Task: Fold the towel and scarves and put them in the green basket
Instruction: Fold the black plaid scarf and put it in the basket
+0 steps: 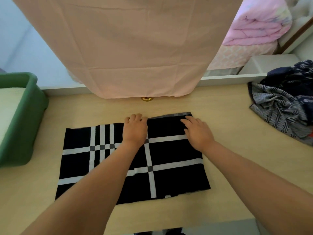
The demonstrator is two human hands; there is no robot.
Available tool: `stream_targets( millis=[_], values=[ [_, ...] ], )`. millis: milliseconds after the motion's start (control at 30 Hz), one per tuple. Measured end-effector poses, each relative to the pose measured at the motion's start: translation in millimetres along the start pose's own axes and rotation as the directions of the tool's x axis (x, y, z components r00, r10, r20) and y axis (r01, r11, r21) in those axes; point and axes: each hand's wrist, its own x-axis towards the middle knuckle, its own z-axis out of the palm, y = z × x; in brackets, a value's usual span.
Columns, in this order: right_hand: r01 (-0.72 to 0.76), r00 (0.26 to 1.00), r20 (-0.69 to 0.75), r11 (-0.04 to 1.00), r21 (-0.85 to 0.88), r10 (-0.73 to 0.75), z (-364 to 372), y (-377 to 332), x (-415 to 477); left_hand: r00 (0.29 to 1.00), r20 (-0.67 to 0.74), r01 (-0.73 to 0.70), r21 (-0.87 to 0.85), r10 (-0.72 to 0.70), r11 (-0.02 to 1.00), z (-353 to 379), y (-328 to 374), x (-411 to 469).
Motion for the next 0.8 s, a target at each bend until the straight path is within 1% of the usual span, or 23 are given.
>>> stream_targets(
  millis=[67, 133, 200, 233, 300, 367, 400, 433, 500, 567, 700, 800],
  values=[
    [0.048, 0.991, 0.132, 0.982, -0.181, -0.024, -9.0, 11.9, 18.8, 0.998, 0.063, 0.023, 0.033, -0.025, 0.999, 3.2, -12.1, 8.0],
    [0.112, 0.97, 0.242, 0.938, -0.329, -0.031, -12.8, 21.8, 29.2, 0.995, 0.07, 0.074, 0.031, -0.076, 0.997, 9.3, -22.2, 8.7],
    [0.112, 0.962, 0.272, 0.913, -0.393, -0.001, -10.0, 26.8, 30.6, 0.994, -0.018, 0.109, 0.006, -0.109, 0.994, 13.6, -24.6, -0.9],
    [0.1, 0.966, 0.26, 0.91, -0.403, 0.009, -6.8, 26.3, 28.9, 0.991, -0.08, 0.104, -0.028, -0.106, 0.994, 13.4, -20.7, -8.1],
    [0.051, 0.983, 0.182, 0.932, -0.358, 0.016, 1.1, 17.3, 22.3, 0.982, -0.181, 0.044, -0.086, -0.059, 0.995, 12.4, -5.1, -25.5],
    [0.021, 0.999, 0.043, 0.98, -0.198, -0.012, 10.7, 0.5, 9.3, 0.976, -0.218, -0.045, -0.124, 0.017, 0.991, 13.6, 15.2, -46.9],
    [0.047, 0.999, -0.009, 0.992, -0.113, -0.048, 16.6, -8.8, -0.2, 0.975, -0.217, -0.074, -0.141, 0.042, 0.987, 16.1, 24.3, -58.1],
    [0.098, 0.994, -0.031, 0.993, -0.06, -0.1, 24.1, -17.2, -11.7, 0.979, -0.196, -0.084, -0.161, 0.052, 0.983, 20.5, 31.9, -69.9],
    [0.21, 0.978, -0.002, 0.977, -0.049, -0.21, 42.0, -25.6, -36.0, 0.992, -0.12, -0.067, -0.187, 0.045, 0.98, 33.1, 41.0, -93.7],
    [0.267, 0.963, 0.053, 0.961, -0.077, -0.263, 54.4, -20.7, -55.0, 0.999, -0.037, -0.045, -0.183, 0.039, 0.982, 44.4, 42.1, -114.3],
    [0.287, 0.956, 0.097, 0.953, -0.097, -0.278, 53.4, -5.6, -66.5, 0.997, 0.067, -0.021, -0.163, 0.032, 0.986, 50.3, 30.8, -139.4],
    [0.263, 0.961, 0.119, 0.956, -0.126, -0.249, 42.3, -14.1, -63.1, 0.99, 0.129, -0.033, -0.167, 0.055, 0.985, 41.8, 23.9, -145.2]
  ],
)
